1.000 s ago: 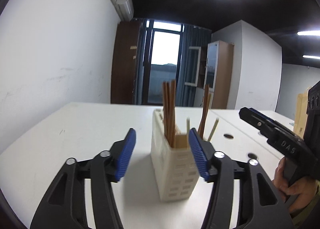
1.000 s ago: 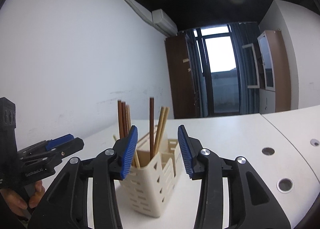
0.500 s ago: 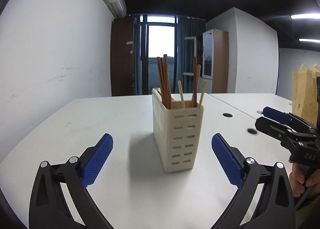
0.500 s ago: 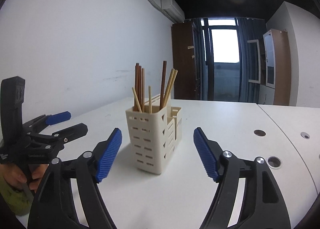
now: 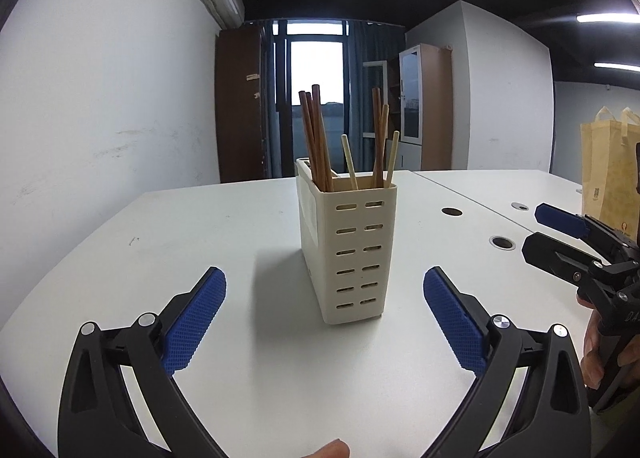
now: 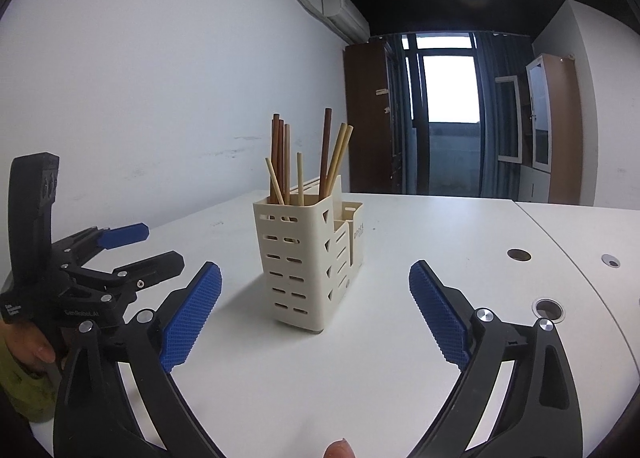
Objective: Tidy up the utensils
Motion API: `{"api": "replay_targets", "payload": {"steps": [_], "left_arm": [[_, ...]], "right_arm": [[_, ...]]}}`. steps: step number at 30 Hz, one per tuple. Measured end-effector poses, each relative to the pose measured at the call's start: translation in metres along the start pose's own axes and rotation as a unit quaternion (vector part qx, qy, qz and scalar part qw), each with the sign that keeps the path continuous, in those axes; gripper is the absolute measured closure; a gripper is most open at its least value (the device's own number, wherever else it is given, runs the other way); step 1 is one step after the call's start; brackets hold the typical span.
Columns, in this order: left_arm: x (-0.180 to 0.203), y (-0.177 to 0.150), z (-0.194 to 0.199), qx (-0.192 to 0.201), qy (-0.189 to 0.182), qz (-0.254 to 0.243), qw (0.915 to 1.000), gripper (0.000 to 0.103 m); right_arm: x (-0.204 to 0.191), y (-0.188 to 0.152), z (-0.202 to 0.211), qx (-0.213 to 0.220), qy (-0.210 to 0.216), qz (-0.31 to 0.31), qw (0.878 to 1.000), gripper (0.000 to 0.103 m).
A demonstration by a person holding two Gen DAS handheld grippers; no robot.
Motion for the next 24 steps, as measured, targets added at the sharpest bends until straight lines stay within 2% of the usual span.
{"api": "replay_targets", "payload": {"steps": [3,6,16,24], "left_arm": [[0.0,-0.001,-0.001,-0.009,0.0,0.004,1.0,0.006],[0.002,0.0,-0.002,-0.015,-0.025,0.003,0.9996,0.006],[0.012,-0.002,0.004,-0.01,0.006,-0.008,0.9999,0.006],[0.02,-0.003,0.006,-0.004,0.004,-0.021,0.9998,0.006]], "right_arm": [[0.002,-0.002,-0.001,-0.001,-0.002,-0.005,1.0,0.006],[0.001,-0.002,-0.001,-0.001,0.002,-0.007,1.0,0.006],[0.0,-0.007,-0.006,-0.019,0.011,-0.004,1.0,0.005],[0.0,-0.007,-0.005,-0.018,0.011,-0.005,1.0,0.005]]}}
Point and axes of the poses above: each gripper's, at about its wrist camera, not at the fingertips, and z roughly against the way its jaws point, x to its right, y to its top, the point moved 1 cm from there along -z, roughly the way its jaws point, and after that the axes turned 14 degrees about -z, right-handed, at the moved point
